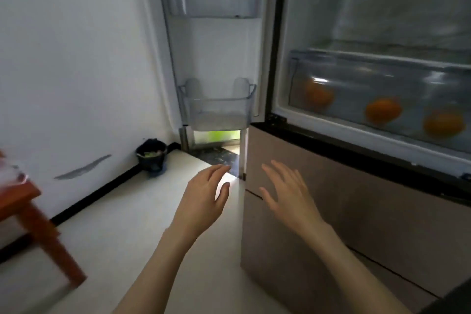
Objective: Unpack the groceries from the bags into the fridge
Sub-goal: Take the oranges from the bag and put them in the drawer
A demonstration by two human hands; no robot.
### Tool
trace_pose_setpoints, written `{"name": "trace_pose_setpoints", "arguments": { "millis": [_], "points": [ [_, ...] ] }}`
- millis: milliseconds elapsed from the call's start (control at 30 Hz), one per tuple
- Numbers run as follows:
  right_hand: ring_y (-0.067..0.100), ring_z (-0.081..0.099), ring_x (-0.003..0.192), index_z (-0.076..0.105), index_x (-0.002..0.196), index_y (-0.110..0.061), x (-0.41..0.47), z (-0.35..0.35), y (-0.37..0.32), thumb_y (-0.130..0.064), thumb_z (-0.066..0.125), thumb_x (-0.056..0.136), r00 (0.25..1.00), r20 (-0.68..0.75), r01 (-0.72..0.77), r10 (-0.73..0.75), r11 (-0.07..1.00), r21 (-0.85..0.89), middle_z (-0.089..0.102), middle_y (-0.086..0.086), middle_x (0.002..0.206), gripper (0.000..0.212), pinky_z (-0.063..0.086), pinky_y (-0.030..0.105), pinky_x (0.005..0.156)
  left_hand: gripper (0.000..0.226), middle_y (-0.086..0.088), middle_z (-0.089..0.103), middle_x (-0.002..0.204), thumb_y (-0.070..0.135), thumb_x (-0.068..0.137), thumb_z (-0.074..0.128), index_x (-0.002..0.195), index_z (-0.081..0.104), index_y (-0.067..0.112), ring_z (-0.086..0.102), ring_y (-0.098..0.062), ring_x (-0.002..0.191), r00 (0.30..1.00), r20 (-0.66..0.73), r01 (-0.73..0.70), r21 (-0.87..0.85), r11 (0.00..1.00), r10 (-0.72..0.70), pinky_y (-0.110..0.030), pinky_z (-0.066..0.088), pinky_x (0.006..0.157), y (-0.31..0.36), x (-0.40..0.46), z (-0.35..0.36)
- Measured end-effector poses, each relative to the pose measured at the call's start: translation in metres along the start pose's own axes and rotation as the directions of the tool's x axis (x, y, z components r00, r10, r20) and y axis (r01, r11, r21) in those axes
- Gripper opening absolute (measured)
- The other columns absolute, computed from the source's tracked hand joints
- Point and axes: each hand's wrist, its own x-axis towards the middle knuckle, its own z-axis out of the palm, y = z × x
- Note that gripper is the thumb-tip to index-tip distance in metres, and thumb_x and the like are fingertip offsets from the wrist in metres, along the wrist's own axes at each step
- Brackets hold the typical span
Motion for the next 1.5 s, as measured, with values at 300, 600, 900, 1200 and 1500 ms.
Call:
{"name": "trace_pose_setpoints", "arguments": {
  "millis": [300, 600, 900, 1200, 1500],
  "points": [
    [0.018, 0.025, 0.139, 0.032, 0.143, -0.019, 0.043, 0.104, -0.202, -0.033, 0.043, 0.097, 0.96, 0.085, 0.253, -0.266, 0.957, 0.146, 0.032, 0.003, 0.15, 0.05, 0.014, 0.035, 0.115, 0.04, 0.001, 0.049, 0.135, 0.029, 0.095, 0.045, 0.135, 0.044, 0.022, 0.043, -0.015, 0.126, 0.936, -0.074, 0.351, 0.136, 0.926, -0.344, -0.03, 0.032, 0.106, -0.173, -0.129, -0.124],
    [0.021, 0.032, 0.136, 0.035, 0.142, -0.017, 0.088, 0.197, -0.403, -0.033, 0.048, 0.094, 0.858, 0.12, 0.459, -0.499, 0.851, 0.257, 0.038, 0.005, 0.147, 0.052, 0.023, 0.035, 0.112, 0.045, 0.004, 0.04, 0.144, 0.033, 0.095, 0.044, 0.139, 0.039, 0.024, 0.035, -0.011, 0.133, 0.824, -0.16, 0.566, 0.233, 0.791, -0.543, -0.03, 0.029, 0.112, -0.301, -0.209, -0.242],
    [0.016, 0.031, 0.135, 0.032, 0.143, -0.019, 0.161, 0.276, -0.506, -0.036, 0.045, 0.095, 0.764, 0.199, 0.551, -0.614, 0.781, 0.294, 0.038, 0.001, 0.146, 0.052, 0.022, 0.029, 0.111, 0.043, 0.005, 0.039, 0.143, 0.03, 0.096, 0.043, 0.138, 0.039, 0.023, 0.031, -0.009, 0.134, 0.732, -0.187, 0.681, 0.186, 0.708, -0.655, -0.031, 0.026, 0.113, -0.419, -0.223, -0.275],
    [0.022, 0.038, 0.132, 0.035, 0.141, -0.02, 0.298, 0.355, -0.583, -0.035, 0.045, 0.095, 0.713, 0.256, 0.563, -0.653, 0.75, 0.347, 0.041, 0.003, 0.144, 0.049, 0.029, 0.035, 0.109, 0.04, 0.005, 0.041, 0.142, 0.03, 0.097, 0.041, 0.137, 0.04, 0.025, 0.035, -0.011, 0.131, 0.67, -0.164, 0.736, 0.277, 0.618, -0.724, -0.028, 0.028, 0.107, -0.557, -0.161, -0.33],
    [0.018, 0.035, 0.132, 0.034, 0.141, -0.019, 0.376, 0.433, -0.646, -0.034, 0.041, 0.097, 0.658, 0.375, 0.544, -0.653, 0.757, 0.362, 0.041, 0.001, 0.144, 0.048, 0.028, 0.029, 0.107, 0.04, 0.004, 0.042, 0.141, 0.028, 0.097, 0.04, 0.136, 0.042, 0.023, 0.036, -0.011, 0.13, 0.62, -0.109, 0.779, 0.208, 0.592, -0.777, -0.025, 0.029, 0.106, -0.675, -0.129, -0.345]
  ]
}}
